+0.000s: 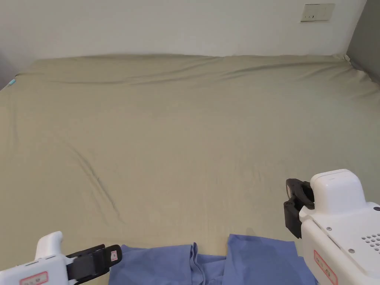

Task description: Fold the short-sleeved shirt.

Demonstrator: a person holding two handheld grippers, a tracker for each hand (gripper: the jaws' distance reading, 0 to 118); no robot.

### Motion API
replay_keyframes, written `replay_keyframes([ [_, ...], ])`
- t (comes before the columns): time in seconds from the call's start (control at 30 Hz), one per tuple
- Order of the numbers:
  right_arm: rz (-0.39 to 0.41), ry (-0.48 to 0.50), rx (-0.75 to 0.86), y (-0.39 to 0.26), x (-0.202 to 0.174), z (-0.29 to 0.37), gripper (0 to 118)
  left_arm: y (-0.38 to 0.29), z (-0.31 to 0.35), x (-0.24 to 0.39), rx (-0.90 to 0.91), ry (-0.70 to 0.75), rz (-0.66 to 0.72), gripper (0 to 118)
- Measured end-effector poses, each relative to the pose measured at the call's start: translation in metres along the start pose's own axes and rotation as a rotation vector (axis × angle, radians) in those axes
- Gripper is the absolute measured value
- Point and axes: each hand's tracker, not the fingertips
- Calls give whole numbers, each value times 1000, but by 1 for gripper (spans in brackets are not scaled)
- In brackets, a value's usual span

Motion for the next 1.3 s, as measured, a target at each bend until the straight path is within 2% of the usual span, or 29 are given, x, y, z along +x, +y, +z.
replay_keyframes([
  [0.03, 6, 0, -1, 0, -1, -1, 0, -1, -3, -12, -37, -21, 40, 87],
  [0.07, 8, -2, -1, 0, -1, -2, 0, -2, -6, -22, -64, -42, 70, 112],
  [0.1, 7, -3, -1, 1, -1, -2, 0, -4, -9, -30, -80, -74, 105, 117],
  [0.2, 2, -3, 0, 2, -2, -3, 0, -11, -29, -50, -117, -122, 248, 118],
  [0.33, 11, 0, -6, 2, -4, -3, 0, -22, -66, -63, -202, -230, 371, 118],
  [0.4, 22, -3, -11, 2, -4, -4, 0, -21, -76, -59, -163, -357, 385, 118],
  [0.43, 24, -5, -12, 2, -4, -5, 0, -25, -75, -35, -198, -372, 439, 117],
  [0.47, 24, -4, -13, 2, -4, -6, 0, -32, -77, -12, -224, -395, 499, 115],
  [0.5, 22, -2, -16, 2, -4, -7, 0, -34, -83, -6, -232, -419, 516, 108],
  [0.53, 22, 1, -21, 3, -4, -8, 0, -35, -87, 2, -247, -378, 483, 85],
  [0.57, 24, 2, -24, 3, -5, -9, 0, -32, -85, 12, -266, -288, 393, 25],
  [0.6, 26, 2, -24, 2, -6, -9, 0, -33, -87, 24, -283, -138, 268, 13],
  [0.63, 29, 4, -25, 2, -7, -9, 0, -36, -90, 35, -301, -3, 134, 13],
  [0.67, 31, 7, -27, 3, -8, -9, 0, -38, -88, 42, -270, -69, 112, 13],
  [0.7, 33, 9, -28, 3, -8, -9, 0, -31, -96, 8, -253, -78, 132, 13],
  [0.77, 40, 12, -28, 3, -9, -8, 0, -27, -91, 20, -242, 47, 34, 13],
  [0.87, 47, 11, -28, 3, -9, -8, 0, -24, -80, 29, -207, 69, -84, 13],
  [1.0, 47, 8, -23, 5, -9, -6, 0, -21, -64, 38, -181, 98, -127, 13],
  [1.13, 52, 10, -16, 8, -11, -4, 0, -10, -46, 39, -128, 194, -216, 13],
  [1.3, 59, 20, -8, 10, -15, -4, 0, 7, -9, 19, -91, 316, -203, 13],
])
